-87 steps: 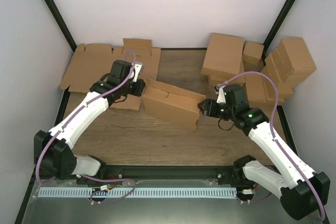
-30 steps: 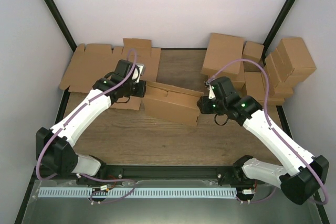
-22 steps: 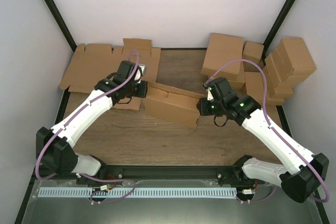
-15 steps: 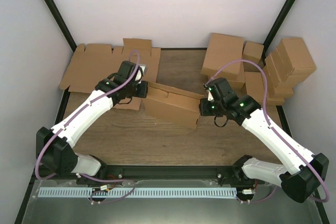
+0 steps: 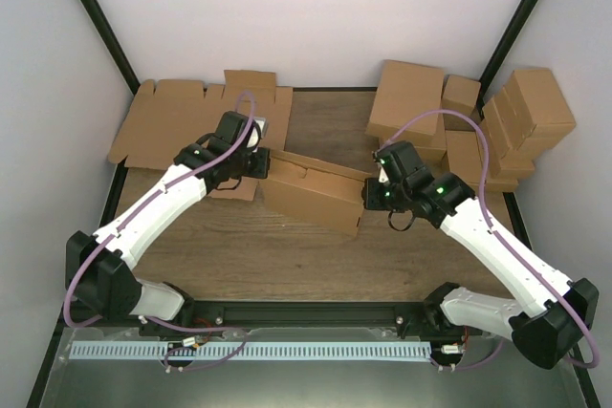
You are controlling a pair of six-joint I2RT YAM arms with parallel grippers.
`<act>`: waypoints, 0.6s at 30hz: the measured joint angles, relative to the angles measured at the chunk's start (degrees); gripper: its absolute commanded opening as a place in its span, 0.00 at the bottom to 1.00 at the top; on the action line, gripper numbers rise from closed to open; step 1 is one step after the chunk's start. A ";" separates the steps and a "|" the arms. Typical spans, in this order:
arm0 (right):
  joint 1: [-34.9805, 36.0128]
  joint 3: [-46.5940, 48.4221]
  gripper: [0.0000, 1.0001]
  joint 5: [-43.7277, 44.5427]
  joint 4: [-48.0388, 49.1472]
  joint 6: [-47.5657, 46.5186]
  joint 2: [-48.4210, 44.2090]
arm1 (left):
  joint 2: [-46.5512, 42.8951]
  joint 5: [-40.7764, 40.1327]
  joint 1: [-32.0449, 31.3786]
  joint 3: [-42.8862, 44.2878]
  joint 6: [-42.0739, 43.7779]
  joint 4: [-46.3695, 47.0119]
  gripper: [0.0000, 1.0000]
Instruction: Fold the paper box
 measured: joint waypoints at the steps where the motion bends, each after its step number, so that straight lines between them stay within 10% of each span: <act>1: 0.00 -0.09 0.04 0.04 0.02 0.26 -0.13 | -0.04 0.00 0.00 -0.09 0.00 0.09 0.04; 18: 1.49 -3.61 0.01 2.38 3.08 3.61 -2.69 | -3.02 0.35 -0.22 -4.98 1.77 4.76 0.04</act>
